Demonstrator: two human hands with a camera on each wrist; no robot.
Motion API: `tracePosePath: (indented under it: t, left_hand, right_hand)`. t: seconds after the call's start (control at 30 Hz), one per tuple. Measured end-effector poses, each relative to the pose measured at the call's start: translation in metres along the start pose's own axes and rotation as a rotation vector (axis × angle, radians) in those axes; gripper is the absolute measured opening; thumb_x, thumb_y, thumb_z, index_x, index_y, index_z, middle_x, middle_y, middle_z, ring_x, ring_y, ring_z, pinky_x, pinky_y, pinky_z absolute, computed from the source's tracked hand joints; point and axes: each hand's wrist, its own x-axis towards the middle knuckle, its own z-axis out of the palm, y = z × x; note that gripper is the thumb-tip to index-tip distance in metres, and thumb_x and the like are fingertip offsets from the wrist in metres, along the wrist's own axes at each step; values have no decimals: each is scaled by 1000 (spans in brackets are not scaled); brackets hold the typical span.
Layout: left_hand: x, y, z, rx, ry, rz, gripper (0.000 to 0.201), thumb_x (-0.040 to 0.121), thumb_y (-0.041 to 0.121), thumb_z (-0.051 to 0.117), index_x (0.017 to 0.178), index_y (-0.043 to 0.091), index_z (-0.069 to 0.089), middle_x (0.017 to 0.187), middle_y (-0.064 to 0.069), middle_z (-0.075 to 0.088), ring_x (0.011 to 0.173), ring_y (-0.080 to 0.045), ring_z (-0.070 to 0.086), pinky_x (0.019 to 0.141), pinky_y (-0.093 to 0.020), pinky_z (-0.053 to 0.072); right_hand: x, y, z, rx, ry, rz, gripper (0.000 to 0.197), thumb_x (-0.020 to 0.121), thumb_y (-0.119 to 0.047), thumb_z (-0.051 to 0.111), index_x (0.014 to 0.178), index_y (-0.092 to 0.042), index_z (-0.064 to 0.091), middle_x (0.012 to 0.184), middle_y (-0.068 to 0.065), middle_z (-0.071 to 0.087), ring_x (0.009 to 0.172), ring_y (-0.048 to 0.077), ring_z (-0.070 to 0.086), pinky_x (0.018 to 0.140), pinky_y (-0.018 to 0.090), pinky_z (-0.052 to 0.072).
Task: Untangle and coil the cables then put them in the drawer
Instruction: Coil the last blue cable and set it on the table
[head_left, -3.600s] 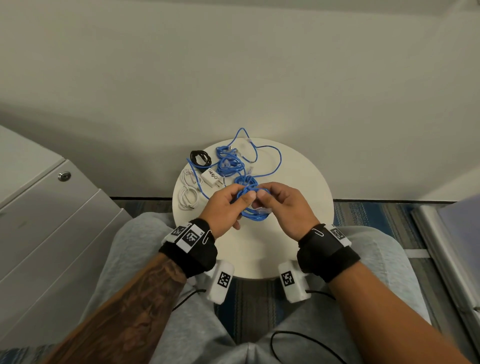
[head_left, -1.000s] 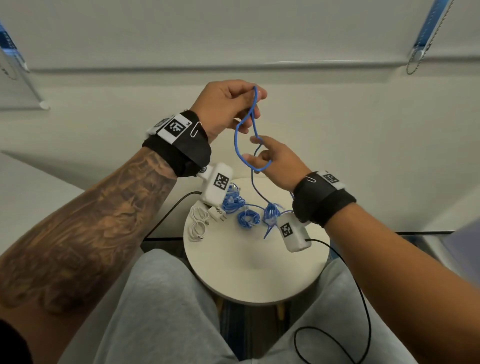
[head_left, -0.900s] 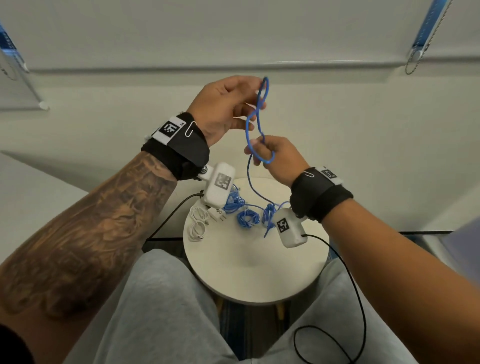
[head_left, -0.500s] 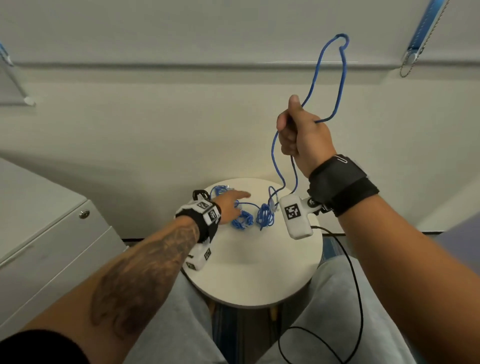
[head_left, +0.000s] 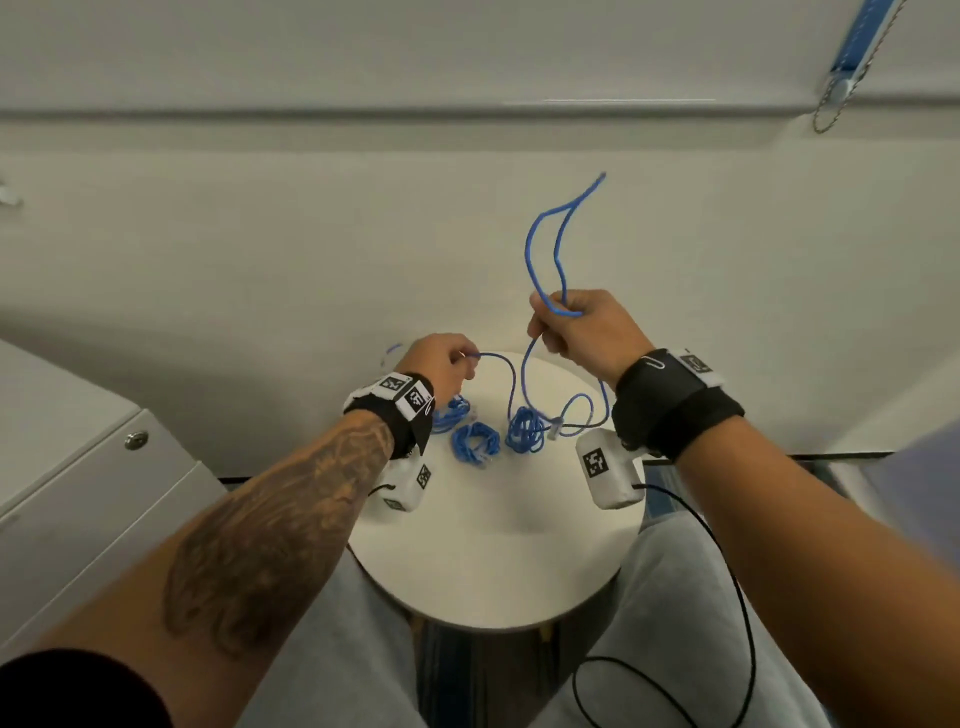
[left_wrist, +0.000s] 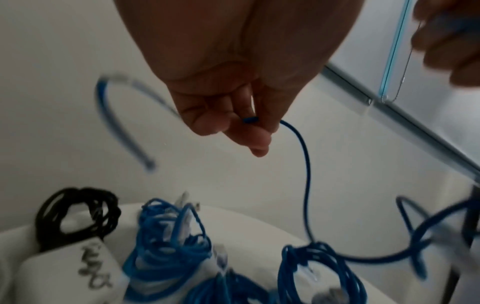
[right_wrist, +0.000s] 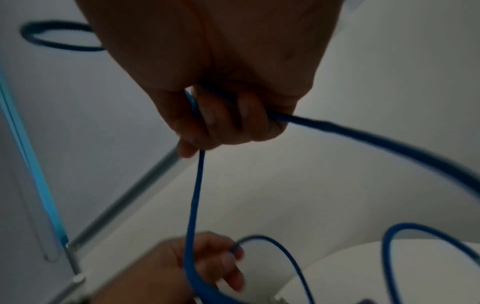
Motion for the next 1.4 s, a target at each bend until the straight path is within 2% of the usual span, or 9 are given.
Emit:
tracePosePath:
  t: [0.13,0.33,0.43,0.6,0.7,0.8,0.93,1.2,1.4]
  left_hand:
    - [-3,14,-28,74,25,70,17,93,22,64,105,17,75,90,0,71,83,-20,66,82,-32,55]
    - [-18,41,-55,57,-143,104,12,91,23,66,97,18,76,68,0,70,67,-12,65,68,-23,50]
    - [-35,48,-61,10,-232,87,15,92,23,66,99,13,75,67,-5,67,45,-1,48,48,-11,39]
    - [-61,41,-51,-205,-378,-16,13,95,14,59,96,12,72,72,-9,70,40,-9,35,39,-17,31]
    - [-74,27,-45,-225,-342,8,10,90,17,68,96,9,70,78,-4,73,50,-8,47,53,-17,38]
    - [-80,2,-42,109,-260,117,11,79,25,79,79,30,69,79,14,63,68,5,54,70,-16,36]
    - [-86,-17,-41,154,-288,40,9,81,24,77,85,31,73,86,12,68,84,-6,60,81,-22,44]
    - [-98,-35,-66,-101,-168,-360,7,92,15,62,94,11,67,69,-3,65,45,-12,39,37,-16,31]
    - [-96,-33,-83,-258,-58,-202,17,94,19,60,84,12,73,58,3,65,55,-1,58,63,-13,43]
  right_hand:
    - [5,13,22,-13,32,-9,36,106,-30,45,96,-6,69,82,7,72,60,9,58,65,24,48]
    - [7,15,38,-121,37,-55,32,101,-35,54,125,-14,58,113,2,69,106,19,62,95,33,47]
    - [-2,11,39,-167,-70,-55,43,93,-39,66,127,-17,53,111,0,66,105,17,63,92,31,49]
    - [-24,7,39,-28,-326,99,38,92,-24,72,119,-14,48,97,15,73,79,31,73,77,42,59]
    - [-36,8,37,78,-416,131,17,97,-10,61,111,-11,52,78,12,67,59,21,63,65,35,55]
    - [-44,7,33,99,-400,126,10,96,-6,56,103,-13,56,74,7,60,54,17,52,58,30,47]
    - [-43,6,25,-49,-254,108,10,95,-8,54,102,-14,58,71,4,55,53,12,44,49,22,39]
    - [-37,27,8,-358,-96,22,13,94,-14,57,106,-15,55,89,15,64,68,21,50,64,29,43]
    - [-62,50,40,-429,-395,44,62,79,-21,83,129,-15,47,89,0,64,74,17,58,74,31,50]
